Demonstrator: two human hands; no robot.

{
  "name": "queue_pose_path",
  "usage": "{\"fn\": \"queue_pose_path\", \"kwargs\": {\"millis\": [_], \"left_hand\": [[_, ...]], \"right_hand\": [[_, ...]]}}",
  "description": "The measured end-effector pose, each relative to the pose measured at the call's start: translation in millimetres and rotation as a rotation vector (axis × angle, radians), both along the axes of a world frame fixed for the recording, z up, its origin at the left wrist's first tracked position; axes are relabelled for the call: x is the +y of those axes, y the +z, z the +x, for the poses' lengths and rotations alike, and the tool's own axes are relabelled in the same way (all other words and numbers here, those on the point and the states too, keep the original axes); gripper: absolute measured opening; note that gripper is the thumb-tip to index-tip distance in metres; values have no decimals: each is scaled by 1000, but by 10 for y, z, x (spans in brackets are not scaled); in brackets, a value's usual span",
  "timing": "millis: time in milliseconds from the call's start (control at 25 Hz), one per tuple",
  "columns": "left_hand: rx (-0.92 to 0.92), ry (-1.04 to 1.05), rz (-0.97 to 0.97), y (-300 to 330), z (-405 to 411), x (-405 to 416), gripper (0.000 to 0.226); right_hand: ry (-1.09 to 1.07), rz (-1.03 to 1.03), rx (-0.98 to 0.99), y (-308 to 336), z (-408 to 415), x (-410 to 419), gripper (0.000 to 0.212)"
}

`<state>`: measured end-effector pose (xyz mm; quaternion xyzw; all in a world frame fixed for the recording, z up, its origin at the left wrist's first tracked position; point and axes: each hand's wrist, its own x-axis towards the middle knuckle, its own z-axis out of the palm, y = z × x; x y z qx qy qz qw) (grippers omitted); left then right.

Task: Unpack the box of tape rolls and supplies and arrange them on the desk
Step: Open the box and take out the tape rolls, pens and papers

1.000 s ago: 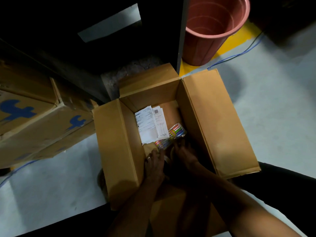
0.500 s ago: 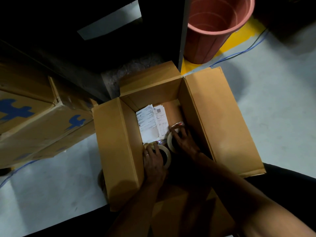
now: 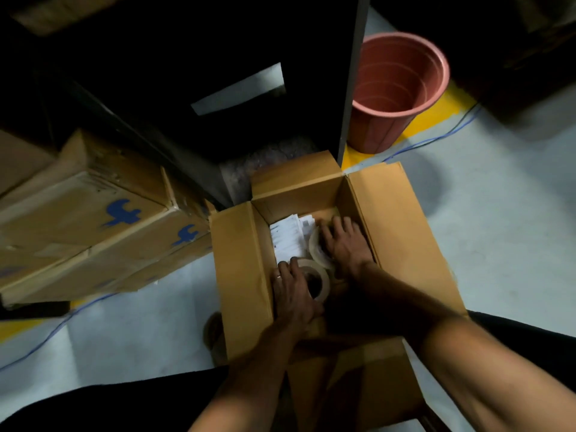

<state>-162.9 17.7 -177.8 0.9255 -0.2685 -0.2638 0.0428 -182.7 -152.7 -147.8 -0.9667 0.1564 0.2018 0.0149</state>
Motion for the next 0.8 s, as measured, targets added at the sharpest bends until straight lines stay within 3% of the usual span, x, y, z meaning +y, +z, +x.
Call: {"fn": "queue_pose_path", "kwargs": {"millis": [120, 520, 800], "left_hand": [[-52, 22, -110, 399, 159, -9, 129], [-15, 352, -598, 1518, 225, 230, 131], [-95, 310, -873, 2421, 224, 494, 119]], "right_hand": [[8, -25, -67, 375, 67, -104, 123], [-256, 231, -454, 1593, -308, -29, 133], [-380, 351, -648, 2205, -587, 103, 129]]}}
